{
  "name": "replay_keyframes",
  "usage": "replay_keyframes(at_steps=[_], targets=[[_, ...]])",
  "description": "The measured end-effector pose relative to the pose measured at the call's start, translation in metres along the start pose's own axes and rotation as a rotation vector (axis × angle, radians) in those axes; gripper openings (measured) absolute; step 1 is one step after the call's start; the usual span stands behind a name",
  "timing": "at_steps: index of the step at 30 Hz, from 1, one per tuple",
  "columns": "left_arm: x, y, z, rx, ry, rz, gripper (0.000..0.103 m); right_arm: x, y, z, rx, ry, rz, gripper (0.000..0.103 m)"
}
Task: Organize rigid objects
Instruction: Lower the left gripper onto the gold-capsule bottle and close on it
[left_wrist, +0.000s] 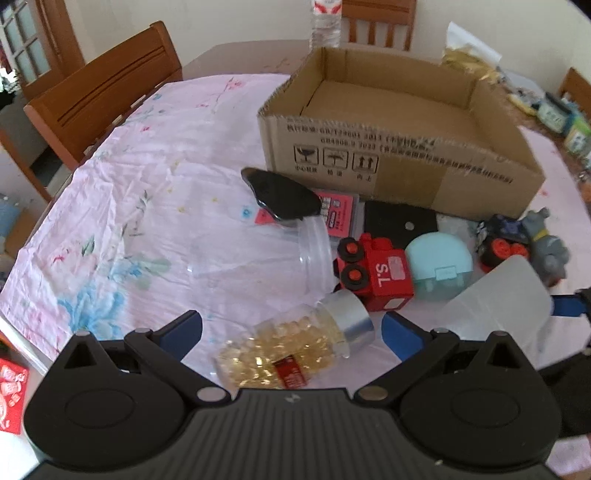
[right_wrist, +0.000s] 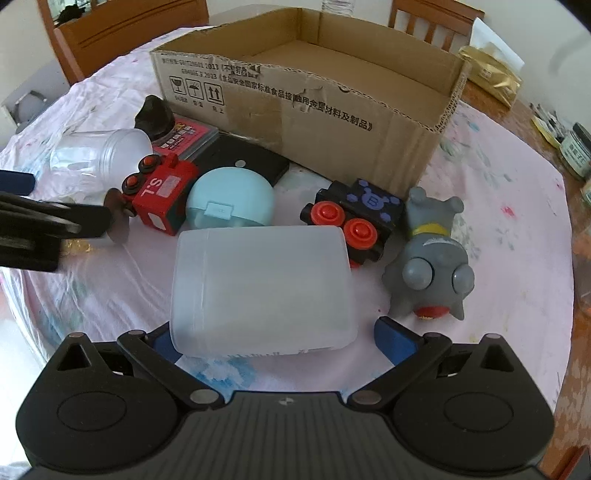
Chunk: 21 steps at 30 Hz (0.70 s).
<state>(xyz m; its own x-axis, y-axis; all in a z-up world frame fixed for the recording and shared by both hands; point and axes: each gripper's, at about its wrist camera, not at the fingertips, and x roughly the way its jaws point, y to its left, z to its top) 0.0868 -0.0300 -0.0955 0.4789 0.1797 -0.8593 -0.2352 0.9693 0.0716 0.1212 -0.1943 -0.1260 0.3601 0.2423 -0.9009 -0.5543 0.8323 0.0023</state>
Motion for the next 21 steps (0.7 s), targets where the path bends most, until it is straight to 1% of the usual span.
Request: replay_keyframes(at_steps=[3,5,9,12,15,17,21], targets=[[0.001,-0.006,-0.006,0.006,-0.003,0.057,0.103,0.0,0.0,-0.004,-0.01,-0.019,0.004,0.103],[-0.002,-0.004,-0.012,-0.004,-0.008,0.063,0.103,-0.001,-0.001,-0.005,-0.018,-0.026,0.008,0.103],[-0.005,0.005,-0.024,-0.045,0.022,0.071,0.103,-0.004,-0.003,-0.007,-0.041,-0.025,0.023,0.103],[-0.007,0.014,-0.035,-0.066,0.027,0.075,0.103,-0.004,-0.004,-0.007,-0.054,-0.029,0.029,0.103],[0.001,0.022,-0.041,-0.098,0.041,0.062,0.103,-0.005,-0.004,-0.011,-0.059,-0.048,0.032,0.103],[0.006,0.025,-0.044,-0.116,0.03,0.047,0.103,-0.005,-0.004,-0.013,-0.063,-0.06,0.034,0.103],[0.012,0.025,-0.043,-0.114,-0.001,0.025,0.103,-0.006,-0.004,-0.016,-0.066,-0.075,0.036,0.103]])
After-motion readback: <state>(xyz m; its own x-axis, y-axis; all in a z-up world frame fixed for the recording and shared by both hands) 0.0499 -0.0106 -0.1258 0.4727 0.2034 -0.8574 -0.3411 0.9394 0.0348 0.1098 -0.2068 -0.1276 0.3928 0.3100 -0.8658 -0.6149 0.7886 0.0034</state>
